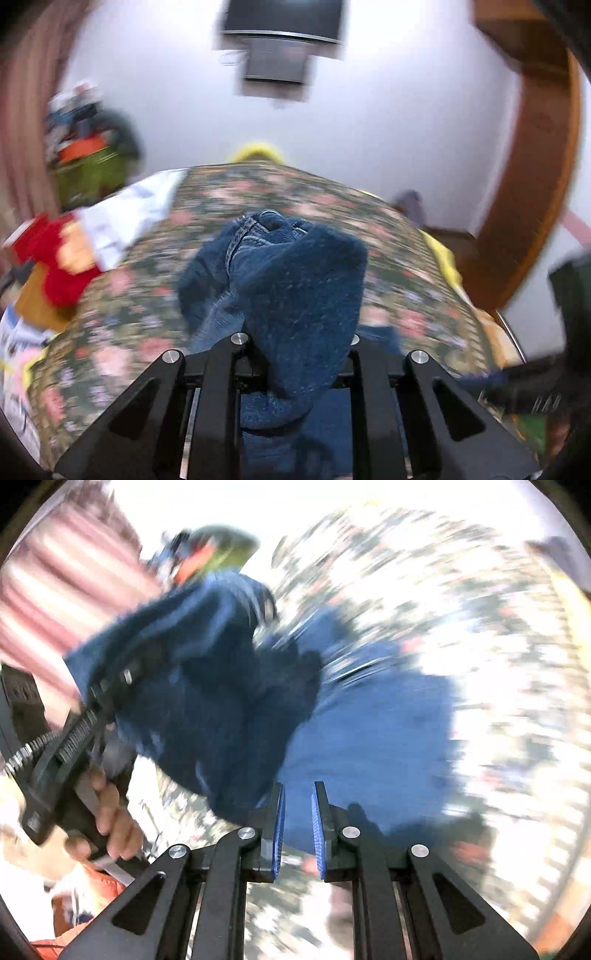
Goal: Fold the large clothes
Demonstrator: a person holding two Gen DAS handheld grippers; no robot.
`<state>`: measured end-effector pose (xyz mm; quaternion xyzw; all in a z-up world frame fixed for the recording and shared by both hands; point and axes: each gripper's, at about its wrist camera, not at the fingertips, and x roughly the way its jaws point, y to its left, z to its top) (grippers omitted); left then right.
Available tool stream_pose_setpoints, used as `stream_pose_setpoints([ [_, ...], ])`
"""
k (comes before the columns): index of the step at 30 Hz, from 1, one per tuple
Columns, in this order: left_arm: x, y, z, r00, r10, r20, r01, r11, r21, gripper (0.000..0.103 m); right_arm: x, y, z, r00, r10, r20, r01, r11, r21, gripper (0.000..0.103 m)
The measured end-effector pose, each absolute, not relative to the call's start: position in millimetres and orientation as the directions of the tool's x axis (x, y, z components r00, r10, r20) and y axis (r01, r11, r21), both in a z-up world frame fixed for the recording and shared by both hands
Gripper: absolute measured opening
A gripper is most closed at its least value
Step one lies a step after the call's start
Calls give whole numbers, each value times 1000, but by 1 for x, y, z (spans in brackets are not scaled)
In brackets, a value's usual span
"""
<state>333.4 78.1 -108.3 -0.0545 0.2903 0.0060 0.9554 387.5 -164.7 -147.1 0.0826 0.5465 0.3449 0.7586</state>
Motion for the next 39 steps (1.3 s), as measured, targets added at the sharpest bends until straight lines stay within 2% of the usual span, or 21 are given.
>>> stream_pose_setpoints([
  [2, 335, 37, -124, 803, -83, -590, 47, 996, -76, 16, 384, -208, -130, 264, 571, -778, -393, 800, 454, 10],
  [5, 340, -14, -171, 691, -132, -711, 155, 987, -33, 16, 371, -260, -116, 352, 520, -778, -326, 847, 419, 10],
  [6, 340, -26, -190, 645, -131, -753, 179, 984, -18, 16, 368, -276, -113, 361, 517, -776, -308, 852, 424, 10],
  [8, 333, -40, -205, 636, -88, -767, 194, 980, 48, 18, 360, -297, -110, 370, 510, -776, -279, 858, 431, 10],
  [10, 322, -47, -198, 644, -71, -762, 204, 975, 82, 30, 344, -309, -108, 372, 487, -790, -269, 872, 410, 10],
  [12, 313, -42, -181, 619, -164, -768, 243, 970, -12, 56, 339, -309, -109, 371, 464, -804, -281, 882, 379, 10],
  [14, 298, -33, -165, 604, -254, -756, 271, 957, -105, 68, 331, -303, -109, 364, 468, -805, -322, 875, 363, 10],
  [16, 283, -18, -149, 638, -255, -727, 240, 963, -127, 73, 329, -289, -108, 371, 485, -792, -366, 860, 356, 10],
  [20, 270, 33, -115, 737, -93, -670, 55, 995, -77, 83, 331, -257, -98, 372, 529, -763, -440, 824, 357, 10],
  [24, 279, 81, -111, 735, 55, -676, -88, 996, -15, 86, 336, -210, -85, 372, 550, -747, -517, 792, 325, 10],
  [27, 291, 99, -136, 680, 103, -726, -128, 992, 21, 86, 343, -171, -94, 344, 544, -765, -569, 769, 291, 10],
  [31, 310, 103, -200, 542, 107, -834, -109, 992, 56, 87, 355, -138, -134, 317, 433, -844, -594, 784, 180, 10],
  [33, 303, 99, -220, 554, 70, -830, -95, 995, 21, 89, 358, -135, -164, 324, 330, -886, -598, 798, 78, 10],
  [36, 288, 97, -228, 596, 70, -800, -93, 995, 18, 95, 350, -148, -190, 305, 346, -887, -650, 756, 71, 10],
  [39, 280, 104, -229, 606, 59, -794, -101, 995, -3, 95, 343, -165, -196, 275, 360, -891, -673, 734, 89, 10],
])
